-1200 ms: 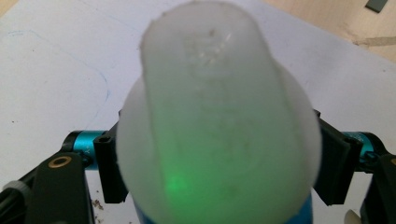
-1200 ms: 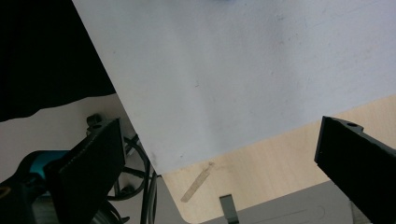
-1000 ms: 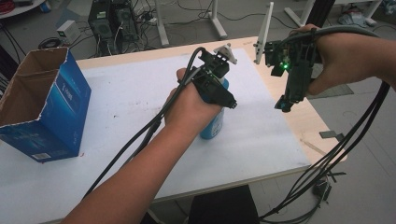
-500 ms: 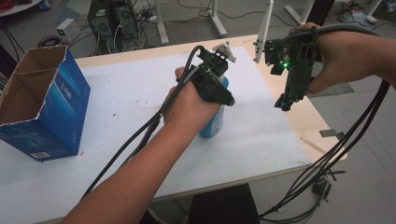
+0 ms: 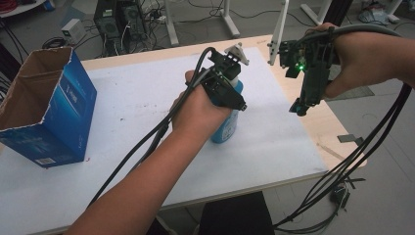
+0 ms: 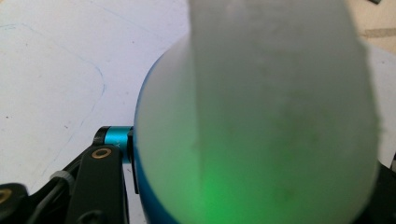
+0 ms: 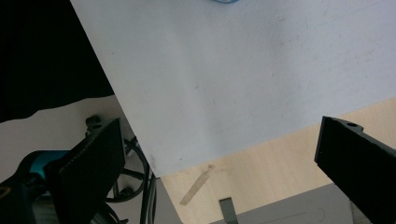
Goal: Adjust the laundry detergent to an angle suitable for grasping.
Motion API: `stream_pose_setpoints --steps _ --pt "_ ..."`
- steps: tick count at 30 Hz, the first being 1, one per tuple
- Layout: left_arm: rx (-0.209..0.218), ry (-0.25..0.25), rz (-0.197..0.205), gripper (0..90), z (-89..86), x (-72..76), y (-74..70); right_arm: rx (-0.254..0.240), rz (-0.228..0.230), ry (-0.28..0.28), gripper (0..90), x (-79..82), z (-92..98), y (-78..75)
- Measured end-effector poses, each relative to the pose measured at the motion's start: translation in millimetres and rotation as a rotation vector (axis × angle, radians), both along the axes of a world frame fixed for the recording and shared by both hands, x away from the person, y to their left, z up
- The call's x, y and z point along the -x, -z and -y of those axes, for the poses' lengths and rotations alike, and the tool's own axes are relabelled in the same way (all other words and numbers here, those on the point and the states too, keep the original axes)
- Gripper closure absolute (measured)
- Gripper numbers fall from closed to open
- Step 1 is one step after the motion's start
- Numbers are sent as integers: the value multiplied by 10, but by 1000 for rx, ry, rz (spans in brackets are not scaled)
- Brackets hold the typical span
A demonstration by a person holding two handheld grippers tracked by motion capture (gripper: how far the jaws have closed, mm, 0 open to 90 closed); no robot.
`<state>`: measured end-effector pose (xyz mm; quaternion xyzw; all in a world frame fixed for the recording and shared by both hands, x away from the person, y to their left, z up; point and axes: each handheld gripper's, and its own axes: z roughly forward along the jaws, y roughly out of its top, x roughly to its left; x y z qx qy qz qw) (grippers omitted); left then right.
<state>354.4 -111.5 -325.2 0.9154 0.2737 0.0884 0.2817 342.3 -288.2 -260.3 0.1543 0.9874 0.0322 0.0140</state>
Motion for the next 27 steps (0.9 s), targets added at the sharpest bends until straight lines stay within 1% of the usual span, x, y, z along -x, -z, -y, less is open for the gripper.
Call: stream_pose_setpoints --steps 4,5,6,8,10,11,12,13,14,15,16,17,18,19,20,22,27 --pt "18 8 6 413 -41 24 -75 5 -1 0 13 2 -3 -3" --pt "18 13 4 413 -58 31 -105 6 0 -5 13 -1 -5 -4" --pt "18 13 4 413 -58 31 -105 3 1 0 13 4 -13 -4" --pt "29 20 4 413 -114 50 -180 2 1 -9 13 -1 -31 -4" --pt "29 20 4 413 -114 50 -180 1 0 -3 13 3 -43 -5" --pt "31 27 17 413 -192 78 -279 4 3 -16 13 -6 -74 -7" --pt "31 27 17 413 -192 78 -279 4 3 -16 13 -6 -74 -7" --pt "25 34 23 414 -237 90 -335 4 4 -22 13 -11 -106 -14" --pt "25 34 23 414 -237 90 -335 4 4 -22 13 -11 -106 -14" --pt "23 36 24 414 -265 97 -366 4 3 -20 13 -9 -124 -17" --pt "19 43 25 414 -329 106 -429 4 7 -28 13 -17 -157 -29" --pt "18 51 27 414 -366 111 -461 4 6 -30 13 -18 -172 -34" --pt "18 51 27 413 -366 111 -461 6 7 -35 13 -23 -187 -41" --pt "17 67 22 413 -445 117 -519 4 10 -37 13 -25 -204 -45" --pt "17 67 22 414 -445 117 -519 4 10 -37 13 -25 -204 -45" --pt "17 83 17 413 -551 118 -592 7 7 -37 13 -27 -237 -51" --pt "6 122 21 413 -712 121 -704 14 6 -52 13 -38 -325 -44"
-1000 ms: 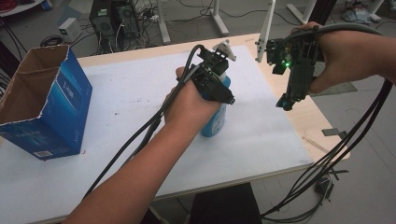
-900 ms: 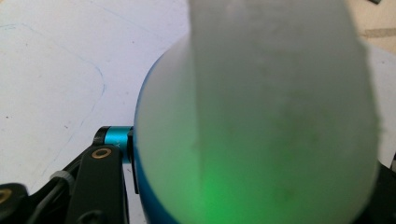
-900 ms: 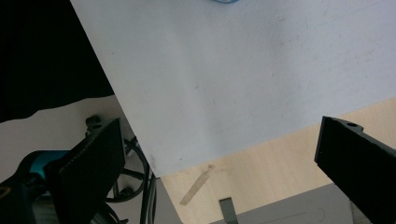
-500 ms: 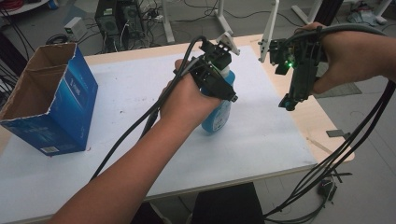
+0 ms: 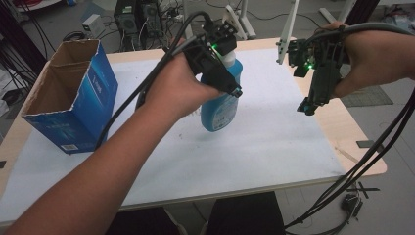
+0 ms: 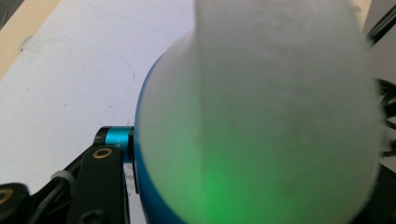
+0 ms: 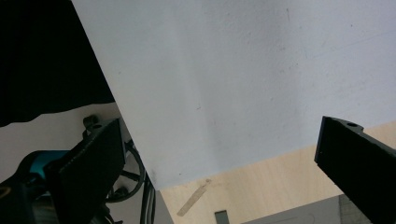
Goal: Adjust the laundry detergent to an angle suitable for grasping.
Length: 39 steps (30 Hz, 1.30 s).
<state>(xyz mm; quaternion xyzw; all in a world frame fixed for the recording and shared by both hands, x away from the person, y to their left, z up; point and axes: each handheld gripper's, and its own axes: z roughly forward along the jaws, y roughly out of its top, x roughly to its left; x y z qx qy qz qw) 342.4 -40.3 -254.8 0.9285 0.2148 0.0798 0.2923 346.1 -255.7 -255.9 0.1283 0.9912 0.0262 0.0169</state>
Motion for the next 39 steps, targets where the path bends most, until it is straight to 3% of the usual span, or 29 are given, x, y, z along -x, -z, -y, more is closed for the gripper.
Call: stream_pose_setpoints --steps 3,9,16,19,23,30,31,34,35,39 --pt "-3 36 -9 414 -99 -20 -40 2 0 -4 12 0 -45 -8" --pt "13 160 -47 413 -284 -80 -83 8 1 -16 13 1 -118 -18" --pt "-28 315 -77 413 -442 -149 -68 13 -3 -24 13 -2 -197 -7" --pt "-43 376 -67 412 -512 -173 -50 14 -3 -22 13 4 -218 -2" --pt "-46 436 -58 413 -603 -213 -15 9 -3 -33 13 11 -236 3" --pt "-15 509 -93 413 -741 -298 55 9 -6 -35 13 29 -268 21" --pt "-16 541 -93 413 -774 -307 92 12 -7 -29 13 35 -274 17" --pt "-22 572 -87 413 -803 -317 139 9 -7 -27 12 38 -283 17" --pt "-35 604 -83 413 -827 -327 193 13 -9 -33 13 34 -287 16" --pt "-68 630 -75 413 -872 -356 290 15 -11 -35 13 33 -305 26"
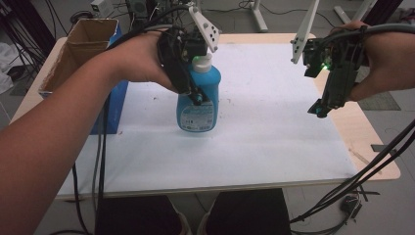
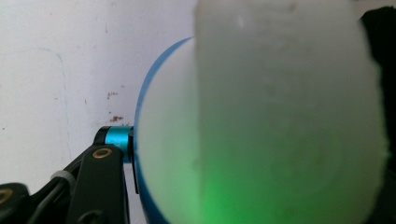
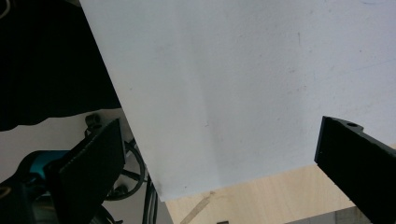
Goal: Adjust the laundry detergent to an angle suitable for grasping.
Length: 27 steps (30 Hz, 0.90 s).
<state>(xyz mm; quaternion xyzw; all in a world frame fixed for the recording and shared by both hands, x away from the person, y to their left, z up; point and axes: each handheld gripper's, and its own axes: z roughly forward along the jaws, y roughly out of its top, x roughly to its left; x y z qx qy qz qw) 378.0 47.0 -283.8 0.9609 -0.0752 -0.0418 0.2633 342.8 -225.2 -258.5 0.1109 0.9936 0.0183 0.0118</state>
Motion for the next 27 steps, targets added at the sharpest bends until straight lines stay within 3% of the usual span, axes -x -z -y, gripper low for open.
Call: stream_pose_setpoints --steps 9,19,27 --pt "31 110 63 414 -96 19 111 -1 -2 0 12 3 -30 18" --pt "30 166 43 414 -123 105 269 1 -6 3 13 26 -21 35" --pt "42 194 25 414 -165 111 311 0 -5 4 13 45 -21 33"
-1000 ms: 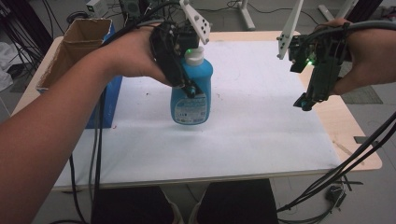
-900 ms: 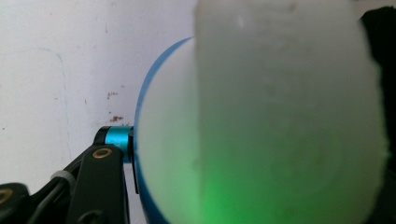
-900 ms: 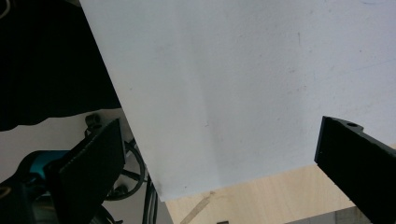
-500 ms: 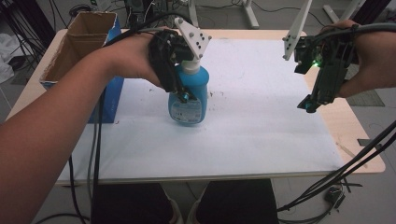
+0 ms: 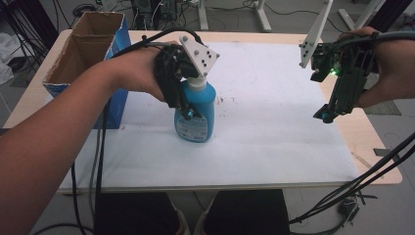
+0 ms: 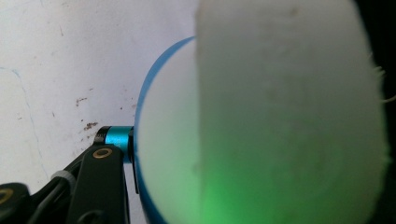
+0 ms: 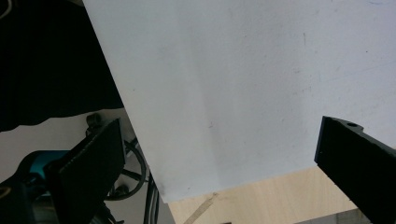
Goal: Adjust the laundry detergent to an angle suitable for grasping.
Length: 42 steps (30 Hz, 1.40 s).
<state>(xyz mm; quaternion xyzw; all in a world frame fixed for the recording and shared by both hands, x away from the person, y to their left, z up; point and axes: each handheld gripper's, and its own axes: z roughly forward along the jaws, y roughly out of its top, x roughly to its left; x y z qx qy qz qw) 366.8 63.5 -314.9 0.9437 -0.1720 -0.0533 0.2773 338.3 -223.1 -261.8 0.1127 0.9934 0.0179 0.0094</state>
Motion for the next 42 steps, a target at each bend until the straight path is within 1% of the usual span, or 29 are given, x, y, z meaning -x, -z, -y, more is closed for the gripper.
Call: stream_pose_setpoints --steps 2,4,11,13,14,15,18,21,22,23,27,29,32,35,36,37,38,40,41,42 --pt "3 7 -6 414 -8 7 10 -6 0 -6 13 -2 4 12" --pt "4 12 -17 414 -13 12 16 0 0 -1 13 -3 7 14" --pt "-7 33 -15 414 -3 53 50 -4 0 3 13 -13 11 18" --pt "-13 48 -12 414 3 64 65 -4 -3 4 13 -17 15 26" --pt "-18 44 -13 413 8 67 77 -6 -3 0 13 -22 20 34" --pt "-24 44 -13 413 12 66 90 -1 -5 9 13 -19 20 36" --pt "-10 45 -18 413 -3 57 100 0 -7 6 13 -27 24 48" --pt "-4 41 -28 412 -18 50 105 -2 -9 0 13 -36 25 57" --pt "-4 36 -29 412 -19 49 105 3 -11 6 13 -36 21 57" --pt "-6 34 -32 412 -17 48 106 -3 -9 12 12 -32 19 63" --pt "-6 31 -34 410 -12 46 107 -2 -10 8 12 -44 20 63" --pt "-8 21 -47 400 -14 39 103 0 -11 13 13 -43 20 64" --pt "7 9 -62 371 -31 28 79 -2 -11 11 13 -44 22 69" --pt "16 9 -57 356 -48 37 57 0 -11 4 13 -49 26 74" --pt "17 -5 -57 352 -51 37 54 3 -12 6 13 -48 25 73" --pt "16 -3 -53 331 -57 37 48 3 -12 3 12 -50 25 73" --pt "12 -7 -59 331 -65 37 41 3 -14 6 13 -49 23 73" --pt "9 -22 -57 314 -78 36 30 0 -13 8 13 -48 15 76" --pt "5 -22 -59 310 -86 34 24 -2 -13 0 13 -54 14 80" --pt "3 -32 -61 310 -96 34 22 0 -15 -1 13 -57 7 79"
